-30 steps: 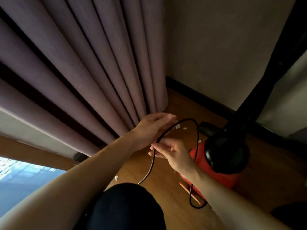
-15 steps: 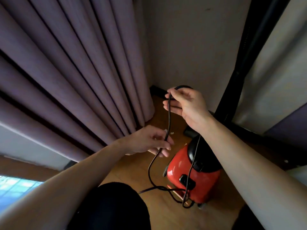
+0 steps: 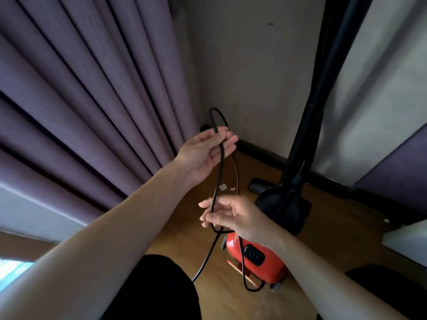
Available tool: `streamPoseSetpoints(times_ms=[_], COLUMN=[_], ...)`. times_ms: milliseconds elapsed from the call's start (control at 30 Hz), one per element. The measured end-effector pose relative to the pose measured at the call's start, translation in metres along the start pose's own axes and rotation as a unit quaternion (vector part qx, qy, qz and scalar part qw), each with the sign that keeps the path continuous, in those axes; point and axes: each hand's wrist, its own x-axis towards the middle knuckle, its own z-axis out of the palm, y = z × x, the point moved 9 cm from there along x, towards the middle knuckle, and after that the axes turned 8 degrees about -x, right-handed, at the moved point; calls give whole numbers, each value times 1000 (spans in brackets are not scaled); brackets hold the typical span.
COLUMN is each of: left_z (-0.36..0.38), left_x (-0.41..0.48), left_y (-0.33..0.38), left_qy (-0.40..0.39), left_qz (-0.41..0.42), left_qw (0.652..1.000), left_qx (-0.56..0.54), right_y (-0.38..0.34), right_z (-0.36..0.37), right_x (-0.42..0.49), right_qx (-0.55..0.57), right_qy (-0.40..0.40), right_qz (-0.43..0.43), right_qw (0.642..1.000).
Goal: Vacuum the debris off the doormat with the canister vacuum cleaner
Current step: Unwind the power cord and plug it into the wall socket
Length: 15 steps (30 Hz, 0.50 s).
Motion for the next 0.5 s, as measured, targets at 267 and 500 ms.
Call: streamPoseSetpoints(times_ms=[267, 500], left_z=[-10, 1], left_x=[-26, -40], left_y=[-34, -65], left_qy=[-165, -180], left_qz=[-110, -94], left_qw=[933, 866], left_qx=[299, 456], right_y=[-28, -65], right_z=[-61, -133], right_x=[-1, 9], right_qx=[41, 101], right_qy=[119, 240], right_qz=[-34, -44], right_qw=[991, 965])
